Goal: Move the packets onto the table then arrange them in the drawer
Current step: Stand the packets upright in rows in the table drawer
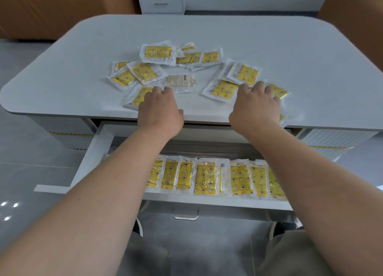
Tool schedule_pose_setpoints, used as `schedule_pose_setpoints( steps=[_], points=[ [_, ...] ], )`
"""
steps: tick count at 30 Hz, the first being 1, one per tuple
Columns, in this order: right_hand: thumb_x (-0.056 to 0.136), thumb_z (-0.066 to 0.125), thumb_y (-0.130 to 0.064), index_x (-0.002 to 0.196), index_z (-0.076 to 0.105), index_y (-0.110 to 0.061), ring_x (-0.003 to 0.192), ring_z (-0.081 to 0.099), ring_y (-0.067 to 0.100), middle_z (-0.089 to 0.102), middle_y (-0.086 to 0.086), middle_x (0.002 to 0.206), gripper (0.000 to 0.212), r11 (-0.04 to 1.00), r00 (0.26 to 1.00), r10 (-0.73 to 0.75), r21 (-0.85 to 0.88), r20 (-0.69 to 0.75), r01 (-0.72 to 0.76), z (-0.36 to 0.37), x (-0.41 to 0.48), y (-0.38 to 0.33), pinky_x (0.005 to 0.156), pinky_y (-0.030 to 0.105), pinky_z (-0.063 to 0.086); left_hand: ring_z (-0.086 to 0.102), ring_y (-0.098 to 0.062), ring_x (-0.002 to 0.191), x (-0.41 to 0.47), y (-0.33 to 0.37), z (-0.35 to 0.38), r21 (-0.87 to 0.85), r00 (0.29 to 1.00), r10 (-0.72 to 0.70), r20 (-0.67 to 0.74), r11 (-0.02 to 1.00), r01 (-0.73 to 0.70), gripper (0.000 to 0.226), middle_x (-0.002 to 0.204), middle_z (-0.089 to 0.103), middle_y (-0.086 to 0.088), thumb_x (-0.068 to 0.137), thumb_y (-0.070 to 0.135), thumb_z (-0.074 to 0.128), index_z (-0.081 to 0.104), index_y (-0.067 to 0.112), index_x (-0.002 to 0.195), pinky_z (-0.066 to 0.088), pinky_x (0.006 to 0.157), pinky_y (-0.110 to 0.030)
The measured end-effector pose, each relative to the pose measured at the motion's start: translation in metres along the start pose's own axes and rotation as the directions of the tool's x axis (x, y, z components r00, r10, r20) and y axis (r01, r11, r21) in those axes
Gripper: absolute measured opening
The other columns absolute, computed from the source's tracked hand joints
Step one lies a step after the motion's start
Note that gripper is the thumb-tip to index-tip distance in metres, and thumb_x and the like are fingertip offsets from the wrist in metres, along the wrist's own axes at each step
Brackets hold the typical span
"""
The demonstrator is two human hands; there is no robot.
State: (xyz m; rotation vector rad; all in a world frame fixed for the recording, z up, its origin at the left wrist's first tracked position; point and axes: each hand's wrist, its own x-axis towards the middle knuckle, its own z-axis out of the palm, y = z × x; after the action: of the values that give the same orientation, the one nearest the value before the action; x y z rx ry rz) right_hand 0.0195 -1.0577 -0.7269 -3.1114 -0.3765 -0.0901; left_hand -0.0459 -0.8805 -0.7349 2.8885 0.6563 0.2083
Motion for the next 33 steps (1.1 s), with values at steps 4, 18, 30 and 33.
schedule_pose_setpoints(
  steps=[4, 18, 30, 33],
  points=[
    [0.089, 0.053, -0.021, 0.143, 0.032, -0.008, 0.131, 0.039, 0.045, 0.037, 0.028, 0.143, 0.059, 0.983, 0.982, 0.150, -0.124, 0.111, -0.137, 0.000, 0.005, 0.016, 0.101, 0.049, 0.038, 0.039, -0.033, 0.133, 0.006, -0.004, 0.008, 0.043, 0.995, -0.080, 0.054, 0.996, 0.078, 0.061, 0.145, 0.040, -0.014, 0.098, 0.046, 0.055, 0.041, 0.009, 0.143, 0.040, 0.103, -0.045],
    [0.084, 0.059, -0.009, 0.136, 0.039, -0.010, 0.101, 0.058, 0.037, 0.053, 0.014, 0.123, 0.056, 0.957, 0.992, 0.128, 0.263, 0.005, -0.125, 0.001, 0.011, 0.019, 0.091, 0.044, 0.044, 0.022, -0.042, 0.145, 0.007, 0.001, 0.022, 0.136, 0.974, -0.184, 0.130, 0.977, 0.166, 0.077, 0.159, 0.024, -0.024, 0.094, 0.061, 0.048, 0.030, 0.011, 0.150, 0.030, 0.113, -0.050],
    [0.089, 0.078, -0.015, 0.104, 0.068, -0.008, 0.085, 0.077, 0.027, 0.078, 0.012, 0.099, 0.019, -0.004, 0.855, -0.057, 0.857, 0.515, -0.516, -0.003, 0.007, -0.010, 0.079, 0.050, 0.063, 0.042, -0.033, 0.120, 0.001, -0.012, 0.011, 0.129, 0.988, -0.148, 0.042, 0.982, 0.141, 0.025, 0.128, 0.046, -0.016, 0.098, 0.021, 0.053, 0.058, 0.009, 0.120, 0.039, 0.088, -0.040],
    [0.088, 0.075, -0.002, 0.091, 0.063, -0.008, 0.089, 0.076, 0.029, 0.076, 0.016, 0.099, 0.014, -0.051, 0.860, -0.086, 0.860, 0.503, -0.508, -0.002, 0.004, -0.015, 0.080, 0.049, 0.063, 0.046, -0.034, 0.120, 0.002, -0.017, 0.012, 0.006, 0.985, -0.153, 0.074, 0.988, 0.153, 0.034, 0.127, 0.050, -0.016, 0.098, 0.024, 0.055, 0.049, 0.011, 0.128, 0.044, 0.090, -0.046]
  ],
)
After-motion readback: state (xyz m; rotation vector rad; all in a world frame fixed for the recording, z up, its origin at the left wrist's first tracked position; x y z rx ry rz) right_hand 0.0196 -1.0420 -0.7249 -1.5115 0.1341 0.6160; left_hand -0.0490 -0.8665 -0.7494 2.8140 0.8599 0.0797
